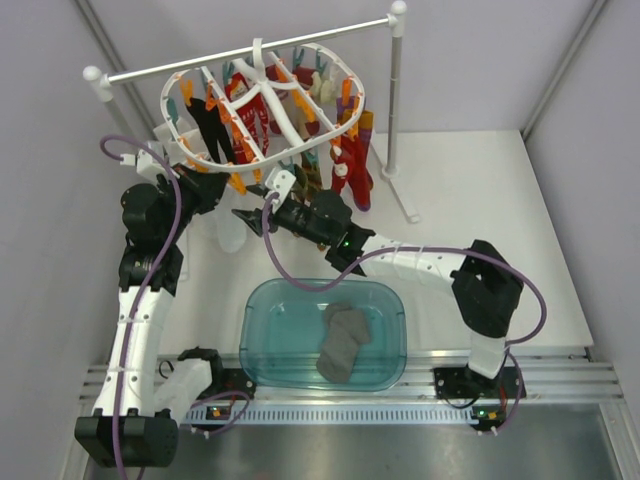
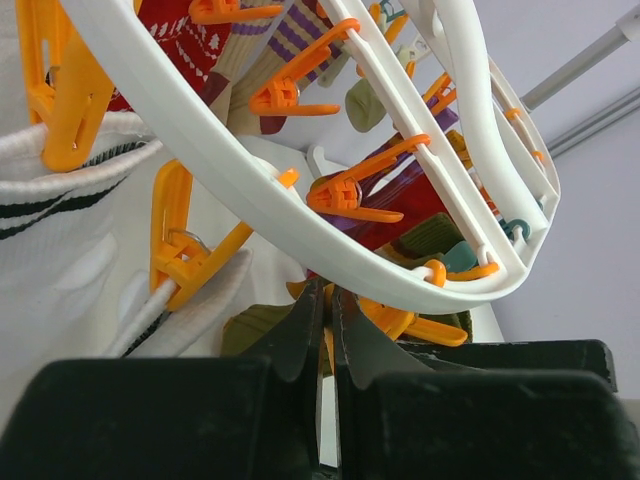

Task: Clip the socks to the hanger
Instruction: Open the clamp at the hanger.

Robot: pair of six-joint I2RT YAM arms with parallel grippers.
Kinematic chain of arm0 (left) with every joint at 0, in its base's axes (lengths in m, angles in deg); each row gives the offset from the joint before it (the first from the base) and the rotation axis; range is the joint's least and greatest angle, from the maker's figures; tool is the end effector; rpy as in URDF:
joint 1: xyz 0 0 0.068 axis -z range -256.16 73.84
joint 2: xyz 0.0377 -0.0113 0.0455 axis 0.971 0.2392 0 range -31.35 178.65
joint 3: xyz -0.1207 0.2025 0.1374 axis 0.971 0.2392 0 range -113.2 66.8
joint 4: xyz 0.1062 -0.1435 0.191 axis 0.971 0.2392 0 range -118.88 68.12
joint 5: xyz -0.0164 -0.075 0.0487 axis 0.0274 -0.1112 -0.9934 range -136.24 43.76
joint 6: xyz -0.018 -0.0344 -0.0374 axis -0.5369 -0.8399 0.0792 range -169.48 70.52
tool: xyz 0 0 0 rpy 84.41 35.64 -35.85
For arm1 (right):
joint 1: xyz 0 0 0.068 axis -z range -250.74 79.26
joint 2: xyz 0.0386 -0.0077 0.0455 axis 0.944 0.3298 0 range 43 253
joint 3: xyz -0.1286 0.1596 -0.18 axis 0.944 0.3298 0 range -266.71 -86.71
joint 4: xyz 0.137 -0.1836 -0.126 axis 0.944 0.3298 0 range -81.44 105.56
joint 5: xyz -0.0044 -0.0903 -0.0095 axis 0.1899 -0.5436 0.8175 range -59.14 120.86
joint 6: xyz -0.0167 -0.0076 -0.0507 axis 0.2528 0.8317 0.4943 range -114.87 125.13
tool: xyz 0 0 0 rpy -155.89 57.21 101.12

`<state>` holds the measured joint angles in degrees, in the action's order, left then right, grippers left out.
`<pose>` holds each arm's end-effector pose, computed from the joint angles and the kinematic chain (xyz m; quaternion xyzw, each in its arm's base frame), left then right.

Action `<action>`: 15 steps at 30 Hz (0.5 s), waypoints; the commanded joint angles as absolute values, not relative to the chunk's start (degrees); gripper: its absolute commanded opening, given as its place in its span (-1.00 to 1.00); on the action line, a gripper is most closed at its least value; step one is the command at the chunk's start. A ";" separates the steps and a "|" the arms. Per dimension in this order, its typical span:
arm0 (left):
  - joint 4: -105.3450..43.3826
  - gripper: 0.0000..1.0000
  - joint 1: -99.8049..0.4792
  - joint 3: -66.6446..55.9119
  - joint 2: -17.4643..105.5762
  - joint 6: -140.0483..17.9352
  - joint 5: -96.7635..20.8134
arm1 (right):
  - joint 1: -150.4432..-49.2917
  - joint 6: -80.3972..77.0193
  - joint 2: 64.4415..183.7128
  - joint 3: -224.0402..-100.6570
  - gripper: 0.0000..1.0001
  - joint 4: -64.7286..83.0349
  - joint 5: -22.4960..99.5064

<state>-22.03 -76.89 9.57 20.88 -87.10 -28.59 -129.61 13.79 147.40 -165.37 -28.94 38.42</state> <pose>0.2051 -0.0081 0.3999 -0.1324 0.7056 -0.3221 0.6172 0.2232 0.3785 0.3390 -0.3925 0.4950 0.3660 0.6834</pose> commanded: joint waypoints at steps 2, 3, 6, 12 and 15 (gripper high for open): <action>-24.66 -1.00 -77.13 8.88 19.45 -87.36 -27.08 | -129.45 13.48 148.90 -170.12 0.12 -30.47 37.19; -24.75 -1.00 -77.22 9.06 19.45 -87.27 -27.08 | -129.19 13.39 149.08 -170.38 0.12 -30.55 36.84; -24.57 -1.00 -77.22 9.41 19.19 -87.09 -26.90 | -128.75 12.86 149.61 -171.44 0.10 -30.99 36.84; -24.75 -1.00 -77.13 10.11 19.36 -87.09 -26.90 | -128.57 12.25 149.78 -173.37 -0.12 -30.12 37.80; -25.10 -1.00 -77.22 10.29 19.19 -87.27 -26.81 | -128.57 12.24 149.96 -173.38 -0.50 -29.41 38.07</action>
<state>-22.27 -76.89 9.59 20.13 -87.10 -27.60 -128.96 13.16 149.58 -170.68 -28.24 36.86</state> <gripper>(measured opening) 0.068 0.286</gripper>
